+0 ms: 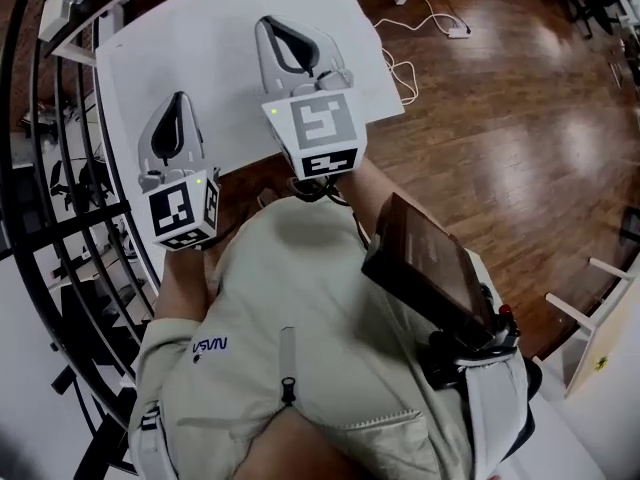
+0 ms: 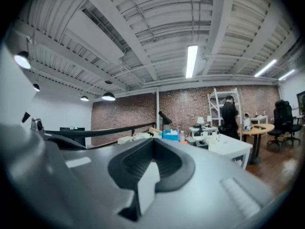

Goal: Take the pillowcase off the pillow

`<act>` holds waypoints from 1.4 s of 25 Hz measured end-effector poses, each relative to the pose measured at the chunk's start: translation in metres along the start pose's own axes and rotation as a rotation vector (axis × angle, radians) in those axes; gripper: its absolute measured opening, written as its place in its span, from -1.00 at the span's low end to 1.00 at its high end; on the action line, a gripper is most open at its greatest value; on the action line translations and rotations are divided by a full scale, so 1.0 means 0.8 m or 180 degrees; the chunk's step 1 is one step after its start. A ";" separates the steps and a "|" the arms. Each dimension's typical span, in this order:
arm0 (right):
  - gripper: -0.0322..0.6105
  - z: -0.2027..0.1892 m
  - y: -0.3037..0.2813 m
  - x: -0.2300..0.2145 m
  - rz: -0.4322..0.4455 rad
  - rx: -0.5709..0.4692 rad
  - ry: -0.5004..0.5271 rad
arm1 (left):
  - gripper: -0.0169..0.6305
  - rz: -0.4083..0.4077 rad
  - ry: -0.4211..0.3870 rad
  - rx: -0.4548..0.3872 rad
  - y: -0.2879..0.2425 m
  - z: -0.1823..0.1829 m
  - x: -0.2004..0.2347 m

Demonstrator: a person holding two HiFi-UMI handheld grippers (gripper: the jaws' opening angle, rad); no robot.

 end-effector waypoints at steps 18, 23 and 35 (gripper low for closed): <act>-0.89 -0.104 0.055 0.028 0.0116 0.0515 -0.0022 | -0.93 0.0165 0.0167 0.0130 0.029 -0.062 -0.012; -0.89 -0.106 0.058 0.030 0.0155 0.0536 -0.0018 | -0.93 0.0177 0.0198 0.0133 0.030 -0.066 -0.012; -0.89 -0.114 0.059 0.028 0.0123 0.0572 -0.0020 | -0.93 0.0076 0.0172 0.0179 0.027 -0.068 -0.017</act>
Point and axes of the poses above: the fingertips, and each gripper's own axes: y backward along the fingers, x to its left, z out of its top, the point moved 5 cm from there along y, backward along the fingers, and after that the axes turned 5 degrees about y, right-handed, at the moved point
